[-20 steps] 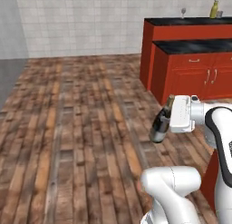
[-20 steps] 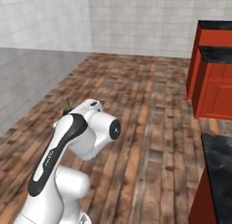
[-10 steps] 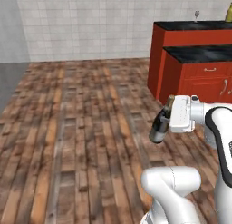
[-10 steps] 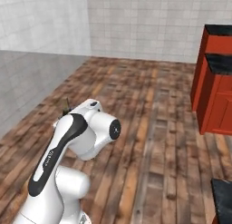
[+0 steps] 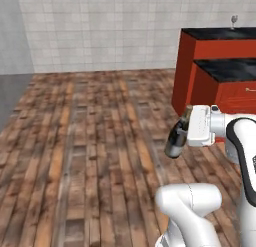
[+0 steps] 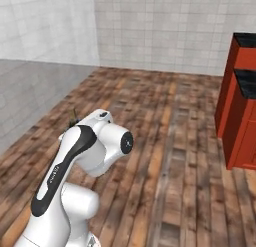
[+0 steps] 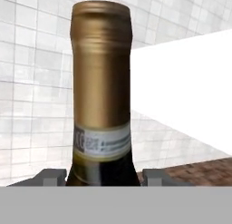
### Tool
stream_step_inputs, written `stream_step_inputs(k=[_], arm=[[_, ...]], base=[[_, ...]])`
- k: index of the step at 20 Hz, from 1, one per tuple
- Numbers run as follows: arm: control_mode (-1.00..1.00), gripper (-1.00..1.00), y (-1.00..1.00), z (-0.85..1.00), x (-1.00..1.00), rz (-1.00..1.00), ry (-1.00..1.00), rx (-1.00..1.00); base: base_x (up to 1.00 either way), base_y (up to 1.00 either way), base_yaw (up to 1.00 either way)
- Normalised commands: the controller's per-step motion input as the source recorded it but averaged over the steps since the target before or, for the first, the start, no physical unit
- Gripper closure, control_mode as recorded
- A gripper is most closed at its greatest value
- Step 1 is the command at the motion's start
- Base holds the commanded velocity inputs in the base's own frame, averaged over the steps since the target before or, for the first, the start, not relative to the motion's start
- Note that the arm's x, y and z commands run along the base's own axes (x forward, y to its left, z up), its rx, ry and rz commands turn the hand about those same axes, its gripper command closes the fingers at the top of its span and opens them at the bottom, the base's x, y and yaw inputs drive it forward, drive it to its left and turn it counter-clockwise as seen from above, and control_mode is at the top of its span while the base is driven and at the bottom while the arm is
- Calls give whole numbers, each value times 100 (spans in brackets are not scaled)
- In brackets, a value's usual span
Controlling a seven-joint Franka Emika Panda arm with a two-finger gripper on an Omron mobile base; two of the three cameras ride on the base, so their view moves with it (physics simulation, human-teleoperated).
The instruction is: There is a wine glass and glass cup on the dining counter. Place the wine bottle next to the wine glass and the juice bottle next to the glass cup.
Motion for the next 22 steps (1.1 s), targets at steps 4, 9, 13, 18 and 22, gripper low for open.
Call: stream_step_inputs(k=[4, 9, 13, 18, 22], arm=[[100, 100, 0, 0, 0, 0, 0, 0], [100, 100, 0, 0, 0, 0, 0, 0], [100, 100, 0, 0, 0, 0, 0, 0], [100, 100, 0, 0, 0, 0, 0, 0], [100, 100, 0, 0, 0, 0, 0, 0]], base=[[94, 0, 4], [94, 0, 4], [94, 0, 4], [94, 0, 4], [94, -1, 4]])
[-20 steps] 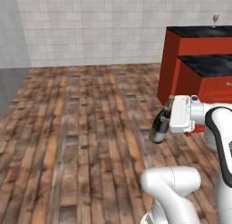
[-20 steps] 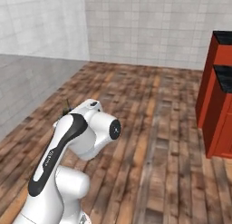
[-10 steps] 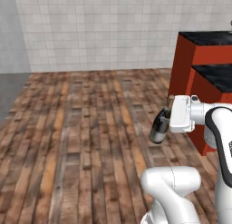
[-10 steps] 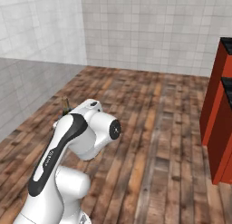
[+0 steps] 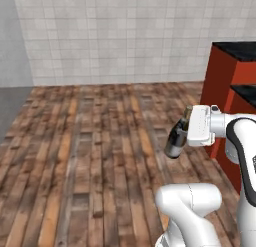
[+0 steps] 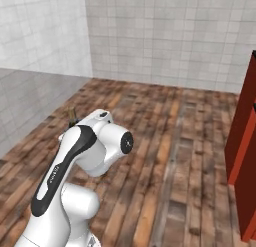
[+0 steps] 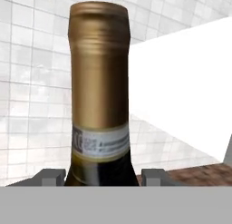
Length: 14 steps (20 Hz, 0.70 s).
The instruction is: There is a wine glass and glass cup on the dining counter. Place the wine bottle next to the wine glass and the juice bottle next to the glass cup.
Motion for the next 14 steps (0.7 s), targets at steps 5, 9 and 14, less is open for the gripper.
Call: stream_step_inputs(k=[5, 9, 14], arm=[[100, 100, 0, 0, 0, 0, 0, 0], [100, 100, 0, 0, 0, 0, 0, 0], [100, 100, 0, 0, 0, 0, 0, 0]], base=[[94, -3, 4], [94, -3, 4], [94, -6, 4]])
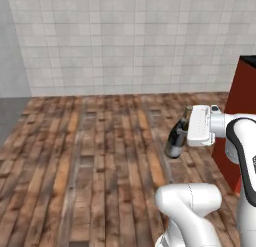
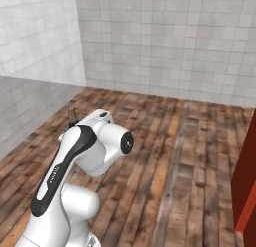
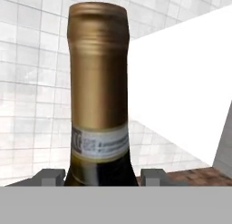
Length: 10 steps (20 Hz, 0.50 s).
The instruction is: There is a wine glass and glass cup on the dining counter. Place the wine bottle next to the wine glass and the juice bottle next to the glass cup.
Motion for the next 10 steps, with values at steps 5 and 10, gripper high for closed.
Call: stream_step_inputs(k=[5, 10], arm=[[100, 100, 0, 0, 0, 0, 0, 0], [100, 100, 0, 0, 0, 0, 0, 0]], base=[[94, -8, 3], [93, -9, 0]])
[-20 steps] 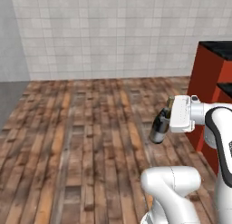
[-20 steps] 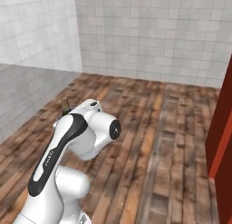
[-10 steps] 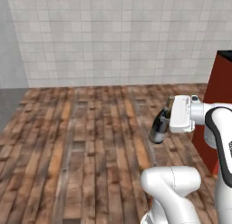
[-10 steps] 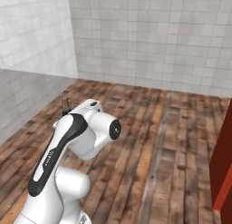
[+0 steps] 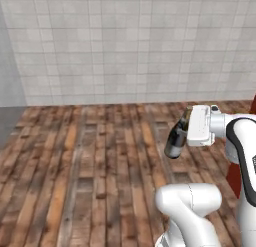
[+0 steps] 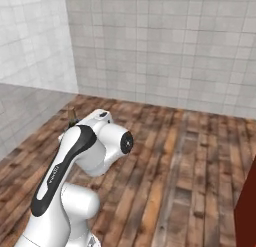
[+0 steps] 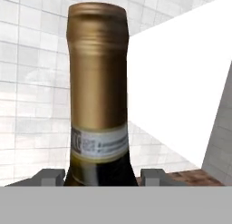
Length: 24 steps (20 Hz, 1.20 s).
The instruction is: There is a wine glass and glass cup on the dining counter. Place the wine bottle next to the wine glass and the juice bottle next to the glass cup.
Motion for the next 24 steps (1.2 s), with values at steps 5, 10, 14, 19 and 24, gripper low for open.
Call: stream_step_inputs(k=[5, 10, 14, 19, 24], arm=[[100, 100, 0, 0, 0, 0, 0, 0], [100, 100, 0, 0, 0, 0, 0, 0], [100, 100, 0, 0, 0, 0, 0, 0], [100, 100, 0, 0, 0, 0, 0, 0], [100, 100, 0, 0, 0, 0, 0, 0]], base=[[87, -7, -1], [63, -2, -29], [40, 0, -57], [29, 10, -73], [48, 22, -59]])
